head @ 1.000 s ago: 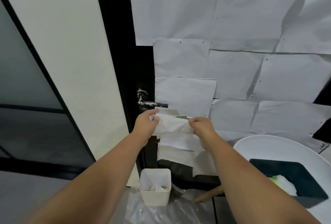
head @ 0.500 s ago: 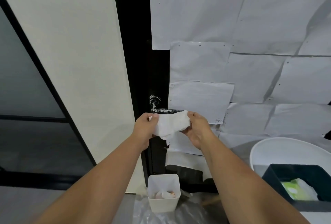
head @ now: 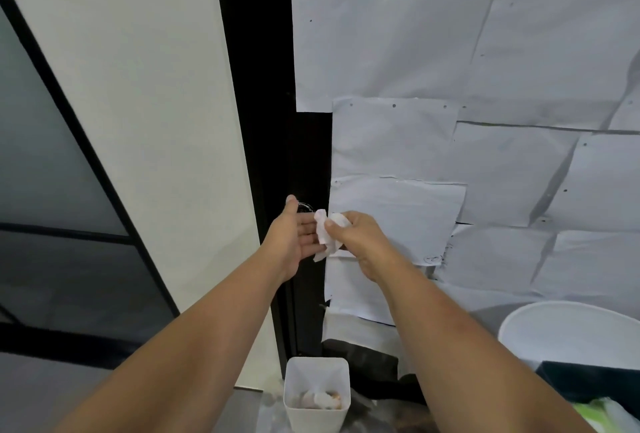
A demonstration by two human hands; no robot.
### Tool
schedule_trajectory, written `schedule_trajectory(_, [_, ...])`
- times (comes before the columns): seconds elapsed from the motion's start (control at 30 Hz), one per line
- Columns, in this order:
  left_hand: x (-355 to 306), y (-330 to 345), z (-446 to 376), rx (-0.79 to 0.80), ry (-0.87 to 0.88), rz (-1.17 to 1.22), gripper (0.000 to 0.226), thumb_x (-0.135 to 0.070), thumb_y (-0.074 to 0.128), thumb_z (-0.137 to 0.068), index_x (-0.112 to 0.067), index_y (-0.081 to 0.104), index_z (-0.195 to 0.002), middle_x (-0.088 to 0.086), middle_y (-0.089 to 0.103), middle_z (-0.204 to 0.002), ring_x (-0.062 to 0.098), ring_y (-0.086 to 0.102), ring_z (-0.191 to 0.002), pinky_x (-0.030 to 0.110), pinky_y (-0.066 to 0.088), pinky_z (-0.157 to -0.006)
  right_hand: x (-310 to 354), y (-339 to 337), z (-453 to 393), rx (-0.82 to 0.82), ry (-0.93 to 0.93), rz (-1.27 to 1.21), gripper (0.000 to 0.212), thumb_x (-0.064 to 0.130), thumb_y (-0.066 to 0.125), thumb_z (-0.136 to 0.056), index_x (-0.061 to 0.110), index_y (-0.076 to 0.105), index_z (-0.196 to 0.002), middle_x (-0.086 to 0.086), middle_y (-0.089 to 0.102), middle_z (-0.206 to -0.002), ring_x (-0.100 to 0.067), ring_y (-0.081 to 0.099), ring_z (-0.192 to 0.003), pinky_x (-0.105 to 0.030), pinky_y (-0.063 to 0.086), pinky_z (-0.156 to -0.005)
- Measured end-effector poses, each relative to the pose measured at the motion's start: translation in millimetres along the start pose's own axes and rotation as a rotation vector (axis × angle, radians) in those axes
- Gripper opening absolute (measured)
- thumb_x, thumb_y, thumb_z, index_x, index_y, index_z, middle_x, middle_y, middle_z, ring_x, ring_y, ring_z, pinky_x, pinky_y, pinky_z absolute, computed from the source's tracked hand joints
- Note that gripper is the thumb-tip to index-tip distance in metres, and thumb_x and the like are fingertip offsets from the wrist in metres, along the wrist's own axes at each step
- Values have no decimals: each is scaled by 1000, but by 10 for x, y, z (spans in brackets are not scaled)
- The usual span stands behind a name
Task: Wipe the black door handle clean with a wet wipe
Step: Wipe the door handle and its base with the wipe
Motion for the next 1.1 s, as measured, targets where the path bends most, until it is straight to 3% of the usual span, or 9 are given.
schedule_trajectory(0.1, [-44, -7, -38, 1, 33, -130, 57, -55, 33, -100, -10, 66, -106, 10, 72, -100, 25, 71, -92, 36, 58, -80, -40, -53, -59, -32, 3, 20, 12, 16, 60, -86, 14, 64, -96, -6, 69, -92, -19, 65, -84, -35, 53, -81])
schedule_trajectory(0.2, [-250, -55, -45, -86, 174, -256, 33, -40, 49, -99, -14, 68, -107, 4, 72, -95, 17, 69, -84, 31, 58, -76, -50, -196, -100, -133, -2, 34, 8, 13, 56, -86, 12, 64, -84, -5, 62, -76, -19, 56, -70, -31, 46, -65])
schedule_trajectory(0.27, [-533, -116, -51, -185, 374, -394, 22, -27, 54, -97, -16, 68, -110, 1, 68, -95, 12, 63, -80, 29, 55, -77, 13, -300, -125, -191, -14, 44, 11, 12, 55, -86, 10, 62, -79, -5, 57, -70, -19, 51, -66, -29, 41, -60])
schedule_trajectory(0.4, [-1272, -149, 183, -509, 911, -864, 30, -19, 54, -94, -19, 61, -123, 1, 54, -111, 15, 55, -96, 34, 50, -91, 235, -566, -139, -321, -92, 214, 16, 11, 46, -88, 8, 58, -78, -7, 59, -72, -24, 61, -61, -28, 43, -55])
schedule_trajectory(0.53, [-1779, -177, 370, -775, 1188, -1006, 48, -17, 55, -91, -16, 45, -138, 8, 43, -137, 26, 42, -125, 42, 33, -109, 259, -668, -100, -398, -150, 448, 18, 11, 48, -89, 13, 62, -100, -10, 67, -95, -33, 66, -84, -39, 55, -75])
schedule_trajectory(0.6, [-1942, -177, 307, -832, 1202, -1100, 59, -23, 51, -93, -12, 30, -147, 15, 27, -152, 31, 26, -140, 50, 17, -116, 156, -617, -90, -402, -144, 548, 27, 11, 50, -90, 9, 62, -114, -14, 66, -110, -33, 63, -98, -37, 52, -82])
schedule_trajectory(0.73, [-2097, -201, 64, -811, 1176, -1252, 68, -34, 40, -99, -5, 9, -152, 20, 6, -159, 37, 4, -147, 59, 4, -117, -88, -379, -129, -311, -120, 615, 26, 15, 55, -90, 9, 66, -113, -16, 68, -108, -32, 63, -97, -26, 45, -77])
schedule_trajectory(0.9, [-2121, -180, -70, -778, 1276, -1284, 64, -31, 34, -103, 5, 8, -150, 28, 8, -156, 42, 5, -145, 58, -2, -115, -269, -391, -112, -426, -39, 433, 26, 11, 61, -89, 3, 66, -113, -16, 69, -106, -30, 65, -97, -29, 49, -82])
schedule_trajectory(1.1, [-2134, -171, -77, -817, 1393, -1151, 54, -16, 35, -102, 9, 18, -147, 33, 16, -152, 47, 12, -143, 49, -11, -115, -459, -465, -130, -574, 16, 303, 17, 11, 59, -88, 2, 72, -95, -13, 69, -79, -24, 59, -74, -24, 40, -66])
Point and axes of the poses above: each hand's wrist, its own z-axis away from the middle knuckle, its own y-axis out of the palm, x = y × z, the point moved 10 cm from there along -z, towards the middle knuckle
